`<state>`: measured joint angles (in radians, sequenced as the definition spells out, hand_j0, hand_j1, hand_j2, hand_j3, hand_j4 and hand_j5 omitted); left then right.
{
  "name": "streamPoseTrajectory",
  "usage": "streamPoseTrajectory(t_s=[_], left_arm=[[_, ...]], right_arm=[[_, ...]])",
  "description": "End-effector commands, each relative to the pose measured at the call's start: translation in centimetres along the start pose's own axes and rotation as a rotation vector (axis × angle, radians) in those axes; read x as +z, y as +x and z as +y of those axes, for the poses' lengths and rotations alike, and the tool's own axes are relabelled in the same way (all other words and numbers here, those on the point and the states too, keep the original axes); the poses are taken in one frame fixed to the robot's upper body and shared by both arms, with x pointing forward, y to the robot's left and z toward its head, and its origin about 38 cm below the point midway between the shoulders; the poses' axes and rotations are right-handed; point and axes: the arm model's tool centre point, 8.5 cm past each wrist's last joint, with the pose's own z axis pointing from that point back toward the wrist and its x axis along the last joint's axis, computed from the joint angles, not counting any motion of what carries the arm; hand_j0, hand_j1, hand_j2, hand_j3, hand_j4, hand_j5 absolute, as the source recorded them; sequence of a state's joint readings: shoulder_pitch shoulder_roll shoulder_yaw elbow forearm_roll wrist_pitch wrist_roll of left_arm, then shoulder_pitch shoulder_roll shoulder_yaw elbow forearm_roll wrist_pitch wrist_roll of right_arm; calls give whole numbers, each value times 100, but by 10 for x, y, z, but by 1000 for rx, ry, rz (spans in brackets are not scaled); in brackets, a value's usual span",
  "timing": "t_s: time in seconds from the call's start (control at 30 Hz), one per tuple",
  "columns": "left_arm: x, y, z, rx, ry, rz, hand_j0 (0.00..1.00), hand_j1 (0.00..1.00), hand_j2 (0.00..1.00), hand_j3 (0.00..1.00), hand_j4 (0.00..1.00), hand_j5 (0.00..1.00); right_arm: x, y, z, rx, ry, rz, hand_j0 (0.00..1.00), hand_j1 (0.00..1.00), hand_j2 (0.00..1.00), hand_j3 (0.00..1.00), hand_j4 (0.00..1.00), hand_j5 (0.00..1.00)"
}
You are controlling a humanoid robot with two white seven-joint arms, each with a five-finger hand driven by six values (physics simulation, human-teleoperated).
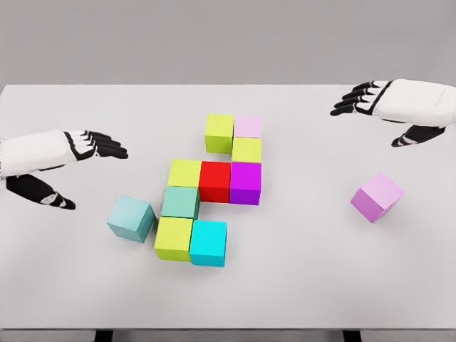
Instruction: Assemble the squares on the desktop into the number 2
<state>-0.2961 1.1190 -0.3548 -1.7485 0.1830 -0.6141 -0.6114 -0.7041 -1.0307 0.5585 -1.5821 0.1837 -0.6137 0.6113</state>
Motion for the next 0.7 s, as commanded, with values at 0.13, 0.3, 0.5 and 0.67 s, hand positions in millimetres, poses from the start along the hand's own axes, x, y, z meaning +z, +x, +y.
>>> streamPoseTrajectory(t_s=[0.13,0.3,0.5,0.67], left_arm=[[-11,3,-15,38,3,-34,100,100,100,100,100,100],[-22,0,-37,26,-39,-22,100,100,100,100,100,100],[-27,-21,-43,141,-41,166,100,100,100,100,100,100],[-27,-22,-62,176,-73,184,100,100,100,100,100,100]], right_arm=[[13,-3,13,-12,77,22,100,100,100,100,100,100],[40,-8,46,-53,197,73,100,100,100,100,100,100],[26,4,83,-111,273,22,100,100,100,100,100,100],[5,5,97,-155,252,-8,100,100,100,100,100,100]])
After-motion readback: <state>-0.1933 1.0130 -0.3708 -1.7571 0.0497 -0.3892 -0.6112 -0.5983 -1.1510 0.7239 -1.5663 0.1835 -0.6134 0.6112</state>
